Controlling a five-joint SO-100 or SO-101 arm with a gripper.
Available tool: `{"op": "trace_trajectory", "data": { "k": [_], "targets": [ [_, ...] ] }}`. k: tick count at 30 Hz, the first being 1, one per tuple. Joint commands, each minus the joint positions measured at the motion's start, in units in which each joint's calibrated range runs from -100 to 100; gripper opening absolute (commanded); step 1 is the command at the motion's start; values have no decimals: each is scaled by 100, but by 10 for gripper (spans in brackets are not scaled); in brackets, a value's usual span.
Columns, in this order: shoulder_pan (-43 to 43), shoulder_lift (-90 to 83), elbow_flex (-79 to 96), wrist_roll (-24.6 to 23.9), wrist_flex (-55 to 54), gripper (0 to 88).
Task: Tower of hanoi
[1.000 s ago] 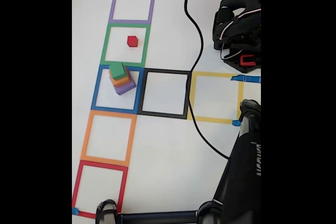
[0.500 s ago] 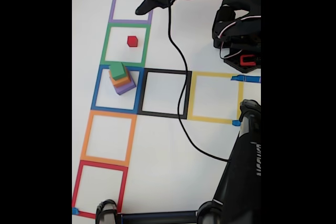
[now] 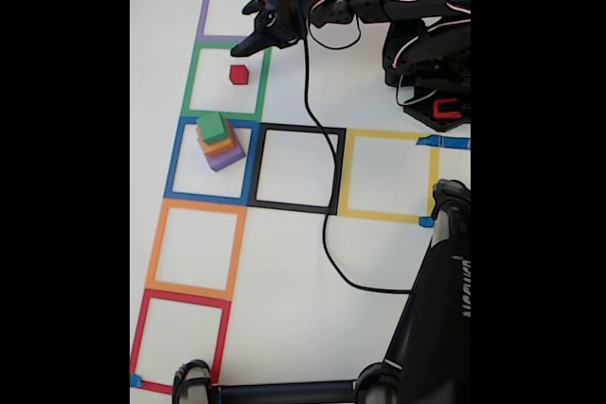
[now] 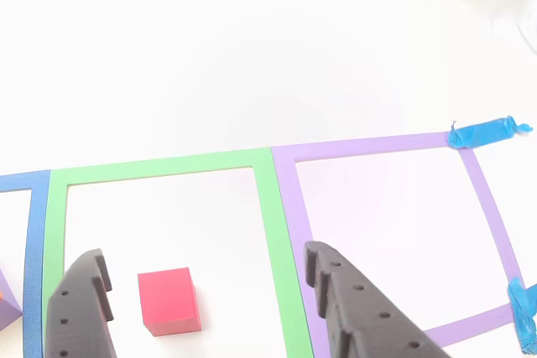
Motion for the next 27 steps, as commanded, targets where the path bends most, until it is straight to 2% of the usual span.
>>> {"op": "trace_trajectory", "data": {
  "k": [1,12,27],
  "targets": [
    [-236,531,257,36,-1378,272],
    [-342,2445,575,36,-3694,270],
    [-562,4439,347,36,-5492,270]
  ]
}}
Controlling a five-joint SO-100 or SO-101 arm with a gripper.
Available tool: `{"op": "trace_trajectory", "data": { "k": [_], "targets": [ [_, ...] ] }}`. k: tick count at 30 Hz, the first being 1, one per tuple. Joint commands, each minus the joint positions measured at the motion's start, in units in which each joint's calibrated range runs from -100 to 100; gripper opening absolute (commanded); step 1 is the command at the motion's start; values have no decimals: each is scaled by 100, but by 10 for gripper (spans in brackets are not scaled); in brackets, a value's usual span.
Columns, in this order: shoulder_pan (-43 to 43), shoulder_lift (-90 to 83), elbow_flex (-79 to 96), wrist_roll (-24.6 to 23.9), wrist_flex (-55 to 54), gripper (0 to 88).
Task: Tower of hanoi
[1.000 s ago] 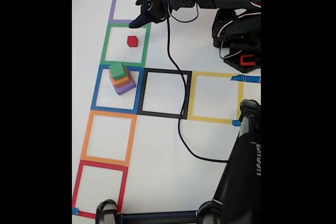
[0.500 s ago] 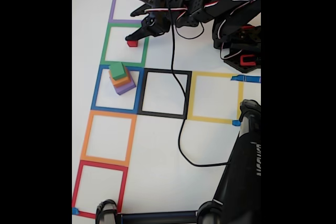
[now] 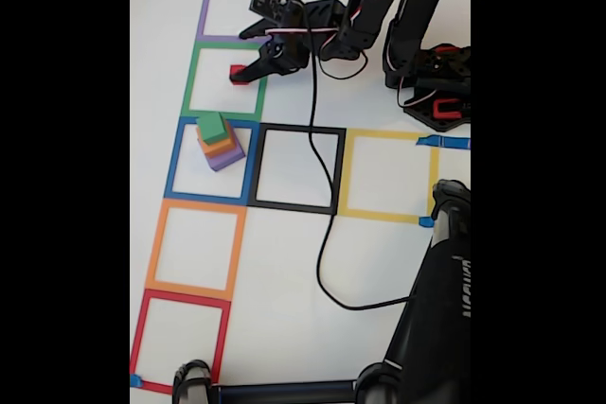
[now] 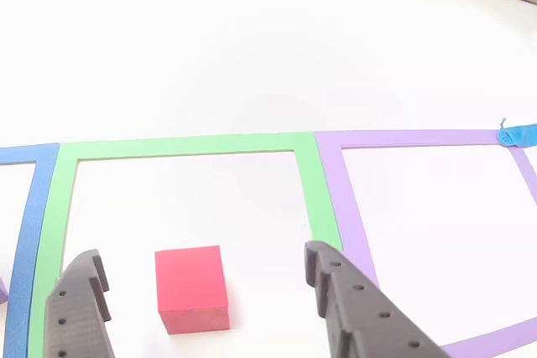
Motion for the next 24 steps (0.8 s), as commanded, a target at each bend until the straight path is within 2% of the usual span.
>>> {"op": "trace_trajectory", "data": {
  "k": [1,11,24],
  "targets": [
    [-146,507,-291,36,-558,270],
    [-232,1694,-837,36,-1190,267],
    [-290,2356,-901,36,-1579,249]
  ]
}}
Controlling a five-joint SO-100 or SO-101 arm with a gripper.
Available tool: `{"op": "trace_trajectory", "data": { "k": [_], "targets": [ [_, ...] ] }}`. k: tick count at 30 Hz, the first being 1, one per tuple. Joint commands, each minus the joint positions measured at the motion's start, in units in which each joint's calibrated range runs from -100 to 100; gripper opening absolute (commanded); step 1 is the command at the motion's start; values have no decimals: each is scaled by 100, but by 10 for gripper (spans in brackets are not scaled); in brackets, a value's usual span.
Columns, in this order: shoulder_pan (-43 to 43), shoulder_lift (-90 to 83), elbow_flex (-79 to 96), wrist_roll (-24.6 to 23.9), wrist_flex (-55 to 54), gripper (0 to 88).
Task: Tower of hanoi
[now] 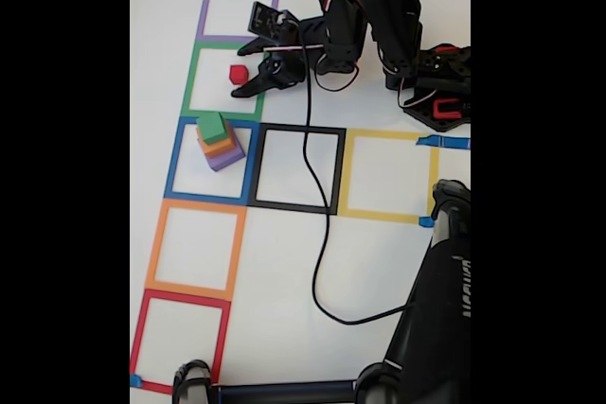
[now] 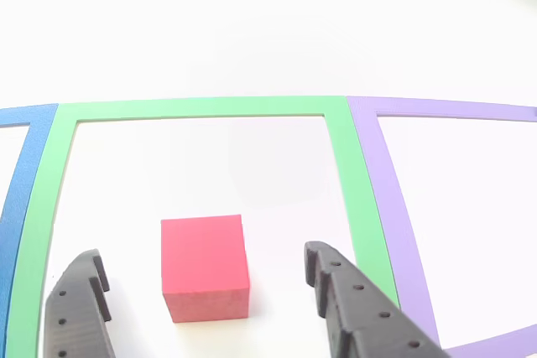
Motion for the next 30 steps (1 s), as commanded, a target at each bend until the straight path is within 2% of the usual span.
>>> {"op": "trace_trajectory", "data": {
  "k": [1,30],
  "targets": [
    [-87,-17,-104,36,-120,245],
    [-336,97,-176,36,-22,48]
  ]
}}
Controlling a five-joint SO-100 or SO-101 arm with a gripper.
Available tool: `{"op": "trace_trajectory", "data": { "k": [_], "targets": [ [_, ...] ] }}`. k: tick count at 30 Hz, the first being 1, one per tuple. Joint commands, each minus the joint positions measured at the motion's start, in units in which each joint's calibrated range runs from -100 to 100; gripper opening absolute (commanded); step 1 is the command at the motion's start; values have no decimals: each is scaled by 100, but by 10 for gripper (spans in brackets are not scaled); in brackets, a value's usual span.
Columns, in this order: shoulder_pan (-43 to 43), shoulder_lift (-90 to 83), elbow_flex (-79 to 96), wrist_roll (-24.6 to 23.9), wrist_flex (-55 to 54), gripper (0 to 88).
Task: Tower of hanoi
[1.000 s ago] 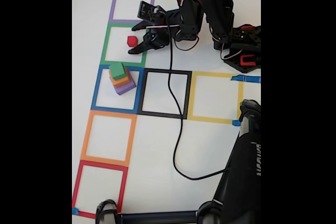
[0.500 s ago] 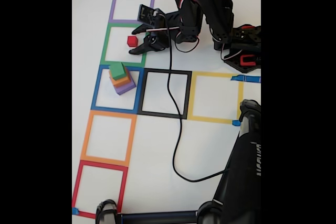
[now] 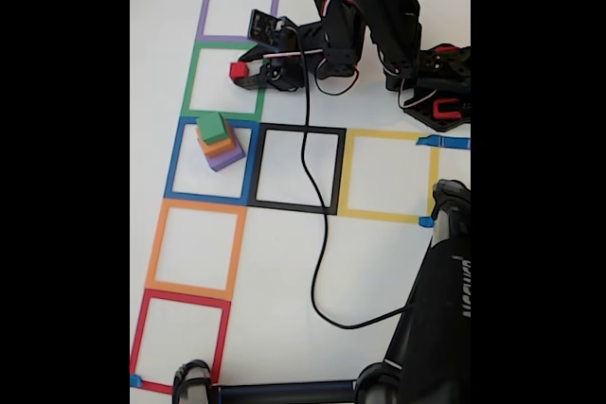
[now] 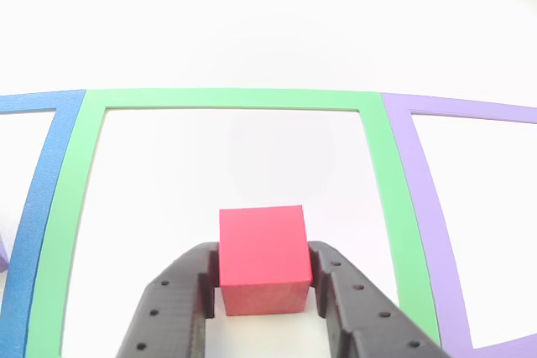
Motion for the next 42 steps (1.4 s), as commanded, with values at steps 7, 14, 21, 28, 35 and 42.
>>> {"op": "trace_trajectory", "data": {
  "k": [7,14,21,28,35,42],
  "targets": [
    [-74,-71,-151,36,58,21],
    [-103,-1016,-115,36,909,25],
    [-180,-3389,-651,36,4220,22],
    [-391,-5295,-2515,36,8625,20],
    [-736,-5917,-5351,36,12658,20],
    [-1282,-5626,-8124,36,15079,19]
  ]
}}
